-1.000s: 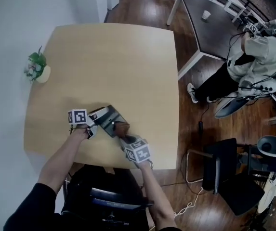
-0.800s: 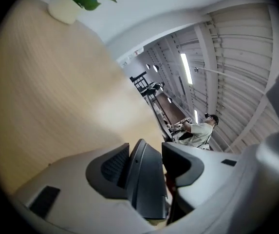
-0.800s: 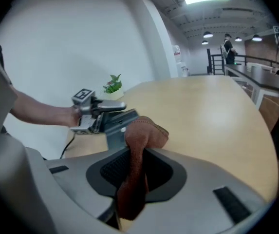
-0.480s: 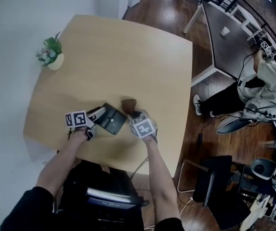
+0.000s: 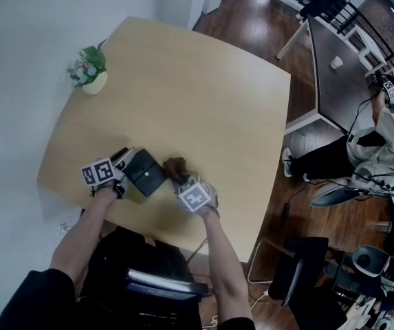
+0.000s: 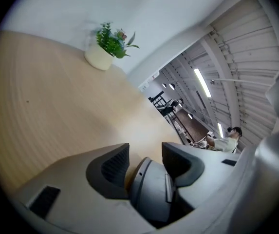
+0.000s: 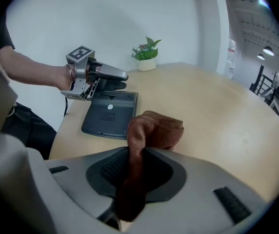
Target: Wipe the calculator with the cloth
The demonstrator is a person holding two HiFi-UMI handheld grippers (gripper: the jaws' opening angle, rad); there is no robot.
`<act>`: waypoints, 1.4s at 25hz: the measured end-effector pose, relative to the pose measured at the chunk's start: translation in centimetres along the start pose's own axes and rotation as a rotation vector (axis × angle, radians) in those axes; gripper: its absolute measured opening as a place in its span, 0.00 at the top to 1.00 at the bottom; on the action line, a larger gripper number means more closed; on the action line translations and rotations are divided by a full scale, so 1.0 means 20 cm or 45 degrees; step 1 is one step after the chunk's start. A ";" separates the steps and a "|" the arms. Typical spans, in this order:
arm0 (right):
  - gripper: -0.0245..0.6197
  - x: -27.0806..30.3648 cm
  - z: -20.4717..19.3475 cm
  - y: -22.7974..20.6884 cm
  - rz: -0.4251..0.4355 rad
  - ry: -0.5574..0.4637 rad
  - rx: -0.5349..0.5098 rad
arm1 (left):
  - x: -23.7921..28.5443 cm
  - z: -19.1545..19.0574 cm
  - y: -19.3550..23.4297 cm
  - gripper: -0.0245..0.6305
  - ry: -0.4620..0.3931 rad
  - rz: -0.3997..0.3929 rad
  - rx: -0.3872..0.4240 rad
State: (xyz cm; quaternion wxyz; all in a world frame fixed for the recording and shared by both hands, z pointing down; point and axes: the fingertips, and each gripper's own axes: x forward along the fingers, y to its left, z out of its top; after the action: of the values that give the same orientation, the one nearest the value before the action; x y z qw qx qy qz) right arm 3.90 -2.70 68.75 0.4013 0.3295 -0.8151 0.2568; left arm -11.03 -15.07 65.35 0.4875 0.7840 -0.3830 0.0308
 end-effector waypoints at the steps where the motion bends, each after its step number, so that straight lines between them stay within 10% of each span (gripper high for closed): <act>1: 0.84 0.00 0.00 0.02 0.001 0.003 -0.006 | -0.04 -0.01 0.03 0.65 0.001 0.000 -0.015; 6: 0.83 0.01 0.12 -0.06 -0.149 -0.028 -0.061 | -0.03 -0.11 -0.02 0.66 0.184 -0.127 0.042; 10: 0.85 0.06 0.12 -0.03 -0.159 0.057 -0.146 | 0.10 -0.19 -0.13 0.66 0.333 -0.169 0.285; 18: 0.84 0.01 -0.04 0.23 -0.119 0.124 0.029 | 0.35 -0.06 -0.26 0.66 0.212 -0.226 0.511; 28: 0.85 -0.20 0.06 0.22 -0.059 -0.135 0.284 | 0.11 0.07 -0.28 0.71 0.130 -0.205 0.419; 32: 0.85 -0.27 0.39 0.12 0.010 -0.321 -0.016 | -0.16 -0.32 -0.31 0.78 0.407 -0.250 0.443; 35: 0.84 -0.10 0.52 0.19 0.179 -0.224 -0.239 | -0.18 -0.57 -0.28 0.78 0.595 -0.229 0.516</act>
State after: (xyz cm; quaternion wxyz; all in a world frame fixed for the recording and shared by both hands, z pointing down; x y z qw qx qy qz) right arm -3.07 -6.59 60.91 0.3382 0.2539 -0.8887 0.1772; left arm -6.20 -2.74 65.62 0.3968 0.8676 -0.1759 0.2425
